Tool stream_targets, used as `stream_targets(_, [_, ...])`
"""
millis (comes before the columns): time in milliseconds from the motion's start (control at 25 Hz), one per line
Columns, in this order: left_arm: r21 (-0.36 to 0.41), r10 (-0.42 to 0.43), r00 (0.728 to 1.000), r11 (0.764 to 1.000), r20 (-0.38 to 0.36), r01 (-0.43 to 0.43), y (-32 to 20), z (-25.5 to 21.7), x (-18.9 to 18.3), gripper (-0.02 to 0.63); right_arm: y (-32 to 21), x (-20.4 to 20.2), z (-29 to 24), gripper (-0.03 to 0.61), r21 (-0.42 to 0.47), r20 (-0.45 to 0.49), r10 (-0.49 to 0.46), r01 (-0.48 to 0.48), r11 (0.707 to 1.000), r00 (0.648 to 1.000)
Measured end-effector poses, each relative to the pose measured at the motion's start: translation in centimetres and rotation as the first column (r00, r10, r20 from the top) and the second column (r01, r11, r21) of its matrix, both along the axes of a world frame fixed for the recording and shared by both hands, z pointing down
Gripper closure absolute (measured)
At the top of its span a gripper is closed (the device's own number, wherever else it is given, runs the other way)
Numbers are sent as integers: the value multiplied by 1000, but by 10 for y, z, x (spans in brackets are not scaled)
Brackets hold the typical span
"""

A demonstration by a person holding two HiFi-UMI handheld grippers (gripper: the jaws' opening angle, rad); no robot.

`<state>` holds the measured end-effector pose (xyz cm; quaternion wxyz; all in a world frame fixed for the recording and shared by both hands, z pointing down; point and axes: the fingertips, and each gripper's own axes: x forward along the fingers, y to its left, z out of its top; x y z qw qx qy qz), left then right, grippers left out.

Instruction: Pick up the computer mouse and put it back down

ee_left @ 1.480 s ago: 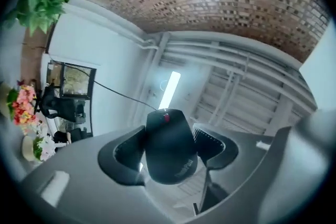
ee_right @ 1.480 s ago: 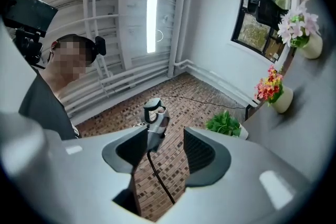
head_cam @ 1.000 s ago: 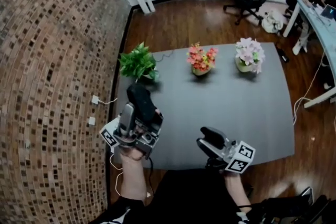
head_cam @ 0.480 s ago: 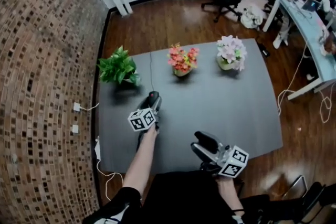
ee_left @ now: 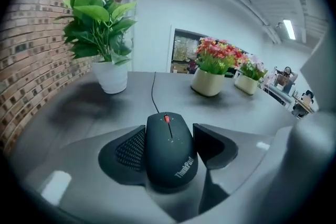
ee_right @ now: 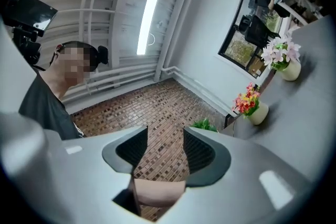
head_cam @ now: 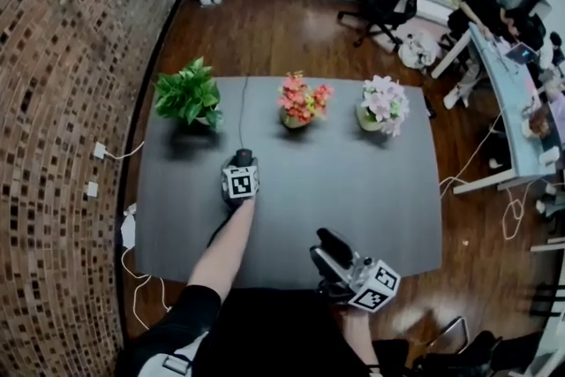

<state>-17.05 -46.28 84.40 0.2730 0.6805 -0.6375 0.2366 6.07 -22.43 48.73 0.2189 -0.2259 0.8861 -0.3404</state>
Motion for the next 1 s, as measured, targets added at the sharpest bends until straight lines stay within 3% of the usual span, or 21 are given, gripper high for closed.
stream_targets(160, [-82,-27,1000,996,-3,27,13,28,-8,328,-1,0,2,370,1,-8,4,-4,1000,1000])
stream_targets(360, [-85,-27,999,996,-22,25,14,31,-8,328,-1,2,-2,370,12,-5,1,-1,1000,1000])
stream_targets(480, [-79,-6,998,997,-68,0,22,30,-4,317,1,2,-7,370,22,5,-8,8,1000,1000])
stream_targets(640, [12,-27,990,1000,-138,29,50,3,-15,301,5,5,-11,370,34,21,-35,34,999,999])
stream_targets(760, [105,-52,980,992,-191,74,102,-31,-27,298,8,7,-6,370,23,12,-58,58,998,998])
stream_targets(1000, [212,-56,915,966,-401,152,262,-92,-14,299,11,-3,18,370,-24,13,-154,155,988,988])
